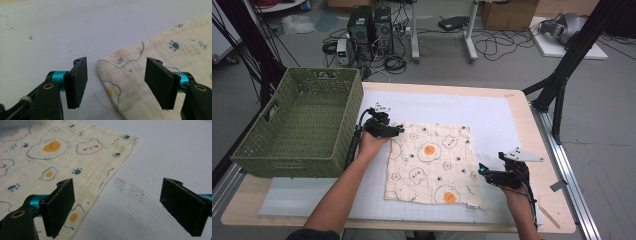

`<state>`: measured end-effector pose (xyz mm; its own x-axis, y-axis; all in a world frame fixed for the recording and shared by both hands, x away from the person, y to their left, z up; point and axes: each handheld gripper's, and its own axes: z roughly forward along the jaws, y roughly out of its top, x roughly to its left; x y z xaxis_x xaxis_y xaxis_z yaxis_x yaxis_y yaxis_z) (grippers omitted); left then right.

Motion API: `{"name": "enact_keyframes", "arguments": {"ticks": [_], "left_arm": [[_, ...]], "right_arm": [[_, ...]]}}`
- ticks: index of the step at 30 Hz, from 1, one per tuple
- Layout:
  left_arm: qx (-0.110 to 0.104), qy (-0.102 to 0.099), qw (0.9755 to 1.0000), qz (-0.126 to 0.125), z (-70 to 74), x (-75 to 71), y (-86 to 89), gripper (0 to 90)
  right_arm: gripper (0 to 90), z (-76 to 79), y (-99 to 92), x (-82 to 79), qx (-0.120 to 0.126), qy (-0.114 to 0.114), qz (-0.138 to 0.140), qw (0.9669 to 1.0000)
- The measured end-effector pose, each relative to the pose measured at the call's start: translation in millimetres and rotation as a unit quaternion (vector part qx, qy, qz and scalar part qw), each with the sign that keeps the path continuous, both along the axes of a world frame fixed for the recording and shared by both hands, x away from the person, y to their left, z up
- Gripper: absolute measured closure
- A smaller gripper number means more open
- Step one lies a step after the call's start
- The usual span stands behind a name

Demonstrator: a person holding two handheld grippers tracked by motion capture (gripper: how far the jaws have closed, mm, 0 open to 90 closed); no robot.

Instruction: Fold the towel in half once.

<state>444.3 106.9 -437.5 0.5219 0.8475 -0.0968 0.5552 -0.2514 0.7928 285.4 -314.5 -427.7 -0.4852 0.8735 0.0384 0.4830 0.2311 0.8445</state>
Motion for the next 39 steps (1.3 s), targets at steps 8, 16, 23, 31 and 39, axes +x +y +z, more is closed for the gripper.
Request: {"name": "enact_keyframes", "arguments": {"ticks": [8,16,23,31,39], "left_arm": [[0.032,0.002,0.9993,-0.017,-10.0,2.6,-5.2,46.4],[0.048,-0.013,0.9978,-0.043,-10.0,-1.1,-10.0,61.6],[0.040,-0.018,0.9975,-0.056,-11.2,-3.7,-13.2,82.9],[0.022,-0.014,0.9984,-0.049,-13.0,-4.7,-11.2,84.5],[0.015,-0.011,0.9985,-0.051,-13.2,-4.1,-9.4,84.0]], "right_arm": [[11.9,-0.9,-3.9,0.9,0.003,0.004,-0.005,1.0000],[11.9,-1.9,0.4,3.9,-0.002,0.004,-0.001,1.0000],[11.9,-3.1,4.4,12.0,-0.001,0.008,0.005,1.0000],[11.8,3.1,13.9,30.4,-0.011,0.001,0.018,0.9998],[11.4,4.1,30.4,85.0,-0.043,0.055,0.008,0.9976]]}}
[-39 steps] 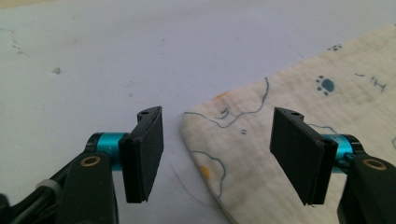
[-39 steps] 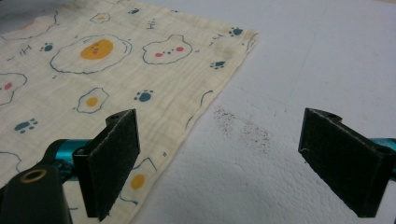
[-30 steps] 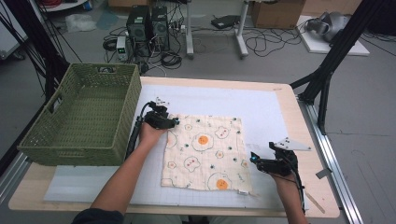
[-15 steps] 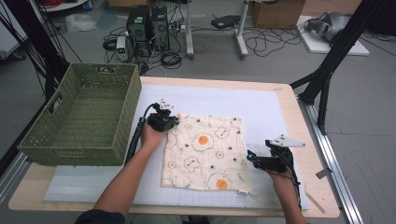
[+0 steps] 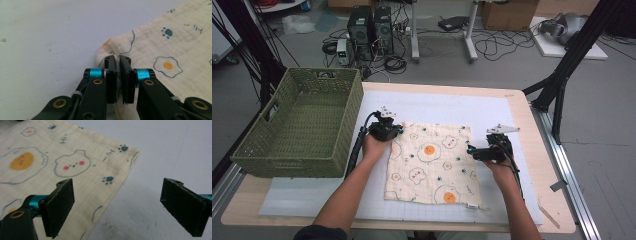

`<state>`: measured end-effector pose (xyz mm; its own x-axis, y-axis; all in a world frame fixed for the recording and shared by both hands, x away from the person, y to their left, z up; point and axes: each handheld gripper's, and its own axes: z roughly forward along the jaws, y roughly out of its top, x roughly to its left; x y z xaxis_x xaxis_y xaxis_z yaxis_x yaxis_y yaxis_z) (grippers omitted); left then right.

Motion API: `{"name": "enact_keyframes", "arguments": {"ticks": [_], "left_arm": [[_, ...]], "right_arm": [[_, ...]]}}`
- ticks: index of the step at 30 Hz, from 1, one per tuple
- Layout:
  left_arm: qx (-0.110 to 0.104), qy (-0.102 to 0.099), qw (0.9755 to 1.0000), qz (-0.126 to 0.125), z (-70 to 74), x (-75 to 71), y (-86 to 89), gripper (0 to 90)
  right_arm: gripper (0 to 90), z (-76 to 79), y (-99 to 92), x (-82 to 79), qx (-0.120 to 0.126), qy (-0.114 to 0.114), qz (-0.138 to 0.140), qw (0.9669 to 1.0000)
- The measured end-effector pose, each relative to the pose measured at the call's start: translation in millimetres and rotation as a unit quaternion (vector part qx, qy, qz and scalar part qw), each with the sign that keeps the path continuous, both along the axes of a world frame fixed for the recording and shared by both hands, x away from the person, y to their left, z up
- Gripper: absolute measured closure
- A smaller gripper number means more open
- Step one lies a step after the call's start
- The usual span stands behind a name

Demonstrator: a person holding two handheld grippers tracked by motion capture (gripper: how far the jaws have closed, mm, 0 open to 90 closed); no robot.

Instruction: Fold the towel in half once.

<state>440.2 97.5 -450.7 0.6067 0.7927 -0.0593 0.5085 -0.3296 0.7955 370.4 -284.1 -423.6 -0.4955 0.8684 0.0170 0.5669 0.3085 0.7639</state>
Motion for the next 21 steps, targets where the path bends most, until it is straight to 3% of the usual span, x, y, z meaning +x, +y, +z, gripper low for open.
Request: {"name": "enact_keyframes", "arguments": {"ticks": [5,9,14,15,18,21], "left_arm": [[0.000,0.000,1.0000,0.001,0.0,-0.4,-0.3,83.8],[-0.004,0.002,1.0000,0.002,-0.1,0.0,0.6,83.2],[-0.011,0.007,0.9999,0.006,-0.2,0.5,1.8,81.4],[-0.012,0.007,0.9999,0.007,-0.3,0.6,1.8,81.6],[-0.015,0.012,0.9998,0.009,-0.1,1.2,3.0,82.9],[-0.020,0.015,0.9996,0.012,-0.2,2.2,4.3,84.9]], "right_arm": [[12.7,-2.7,11.8,28.2,-0.021,0.011,-0.004,0.9997],[27.8,-5.6,18.1,49.3,-0.022,0.022,-0.007,0.9995],[37.7,-14.3,22.4,66.1,-0.027,0.037,-0.012,0.9989],[41.3,-17.0,23.2,68.3,-0.029,0.047,-0.012,0.9984],[52.7,-18.6,22.1,69.5,-0.015,0.044,-0.016,0.9988],[73.3,-17.0,25.6,68.3,-0.018,0.046,-0.010,0.9987]]}}
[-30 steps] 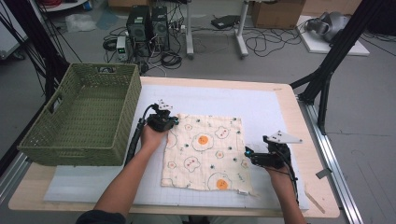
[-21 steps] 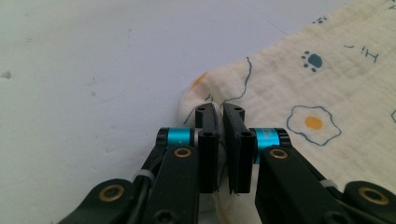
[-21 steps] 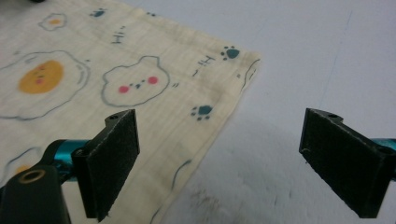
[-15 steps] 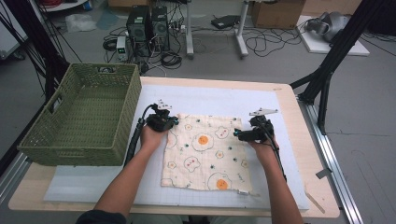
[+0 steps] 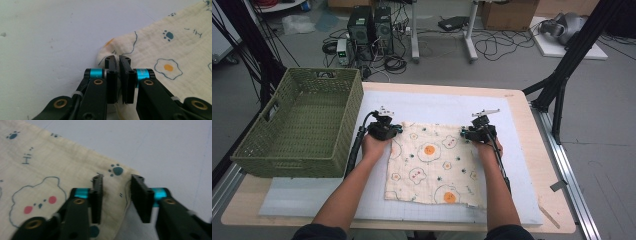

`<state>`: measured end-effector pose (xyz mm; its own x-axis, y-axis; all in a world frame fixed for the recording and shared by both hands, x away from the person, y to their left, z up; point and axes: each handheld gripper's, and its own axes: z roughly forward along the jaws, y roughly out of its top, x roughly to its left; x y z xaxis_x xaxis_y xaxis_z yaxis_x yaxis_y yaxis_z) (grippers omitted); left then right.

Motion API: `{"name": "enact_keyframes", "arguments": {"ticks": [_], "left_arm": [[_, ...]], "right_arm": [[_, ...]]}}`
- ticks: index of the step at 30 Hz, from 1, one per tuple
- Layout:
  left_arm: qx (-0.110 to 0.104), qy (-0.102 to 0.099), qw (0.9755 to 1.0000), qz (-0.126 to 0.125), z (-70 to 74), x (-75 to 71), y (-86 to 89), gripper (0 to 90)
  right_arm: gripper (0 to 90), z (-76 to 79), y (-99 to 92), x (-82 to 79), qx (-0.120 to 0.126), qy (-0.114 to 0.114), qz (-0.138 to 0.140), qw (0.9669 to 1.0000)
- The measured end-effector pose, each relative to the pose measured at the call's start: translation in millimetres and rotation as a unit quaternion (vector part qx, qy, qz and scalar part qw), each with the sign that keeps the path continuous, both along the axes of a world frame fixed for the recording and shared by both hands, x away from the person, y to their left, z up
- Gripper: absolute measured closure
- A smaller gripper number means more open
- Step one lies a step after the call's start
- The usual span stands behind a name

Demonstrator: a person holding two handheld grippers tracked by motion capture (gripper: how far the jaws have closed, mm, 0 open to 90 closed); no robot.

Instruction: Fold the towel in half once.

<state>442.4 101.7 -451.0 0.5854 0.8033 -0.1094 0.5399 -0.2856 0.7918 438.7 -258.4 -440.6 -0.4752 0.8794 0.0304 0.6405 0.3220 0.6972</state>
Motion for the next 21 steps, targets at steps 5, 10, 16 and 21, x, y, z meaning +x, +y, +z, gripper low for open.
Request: {"name": "enact_keyframes", "arguments": {"ticks": [5,10,16,21], "left_arm": [[-0.005,-0.007,0.9998,0.018,3.2,0.7,3.6,85.7],[-0.056,-0.055,0.9959,0.046,19.9,1.0,8.6,85.9],[-0.068,-0.064,0.9953,0.028,27.3,-4.4,11.0,85.7],[-0.069,-0.069,0.9951,0.017,28.2,-15.4,9.7,85.7]], "right_arm": [[85.9,2.7,7.3,-0.4,-0.024,-0.003,0.037,0.9990],[85.8,14.6,3.6,-1.3,-0.013,-0.062,0.028,0.9976],[85.7,25.3,5.2,-8.2,-0.006,-0.097,0.032,0.9947],[85.7,28.2,10.4,-18.5,-0.017,-0.098,0.047,0.9940]]}}
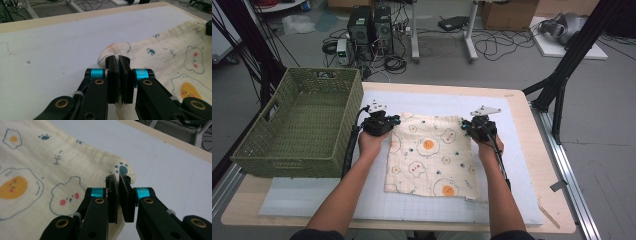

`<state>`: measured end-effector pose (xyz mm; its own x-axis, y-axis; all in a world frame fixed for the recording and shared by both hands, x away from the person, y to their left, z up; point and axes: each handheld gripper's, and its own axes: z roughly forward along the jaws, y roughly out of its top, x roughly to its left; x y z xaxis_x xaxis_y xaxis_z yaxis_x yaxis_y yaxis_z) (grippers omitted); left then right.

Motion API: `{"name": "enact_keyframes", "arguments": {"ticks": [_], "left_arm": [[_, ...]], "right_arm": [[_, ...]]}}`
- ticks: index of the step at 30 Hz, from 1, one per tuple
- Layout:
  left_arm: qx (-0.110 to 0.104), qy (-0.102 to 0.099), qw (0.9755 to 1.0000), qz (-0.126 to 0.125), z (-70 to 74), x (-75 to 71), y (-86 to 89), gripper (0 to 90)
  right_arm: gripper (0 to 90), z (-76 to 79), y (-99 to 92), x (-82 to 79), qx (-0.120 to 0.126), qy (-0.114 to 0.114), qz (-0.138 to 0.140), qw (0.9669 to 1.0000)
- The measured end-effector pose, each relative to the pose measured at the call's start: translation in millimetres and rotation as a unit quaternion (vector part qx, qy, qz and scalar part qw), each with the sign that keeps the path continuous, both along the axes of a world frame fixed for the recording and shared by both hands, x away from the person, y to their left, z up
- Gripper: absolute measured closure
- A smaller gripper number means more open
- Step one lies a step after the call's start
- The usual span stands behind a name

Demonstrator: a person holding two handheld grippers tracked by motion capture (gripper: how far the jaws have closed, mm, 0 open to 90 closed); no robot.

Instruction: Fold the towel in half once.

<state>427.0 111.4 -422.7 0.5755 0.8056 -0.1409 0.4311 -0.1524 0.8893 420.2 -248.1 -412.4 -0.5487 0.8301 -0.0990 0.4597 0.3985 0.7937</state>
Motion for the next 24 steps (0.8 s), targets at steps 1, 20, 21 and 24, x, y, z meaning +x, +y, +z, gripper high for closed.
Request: {"name": "enact_keyframes", "arguments": {"ticks": [1,20,21,24], "left_arm": [[0.002,-0.001,1.0000,-0.005,0.2,-2.9,-0.4,85.7],[0.003,-0.044,0.9970,-0.064,12.3,-61.5,0.9,85.6],[0.002,-0.043,0.9968,-0.068,11.5,-64.2,0.8,85.7],[0.000,-0.043,0.9964,-0.074,9.2,-72.2,2.2,85.7]], "right_arm": [[85.7,0.6,0.3,-2.7,-0.003,-0.003,0.003,1.0000],[85.4,12.2,-9.8,-64.9,0.013,-0.032,0.046,0.9984],[85.5,11.3,-10.4,-67.9,0.015,-0.032,0.047,0.9983],[85.4,7.9,-12.0,-76.4,0.015,-0.029,0.049,0.9982]]}}
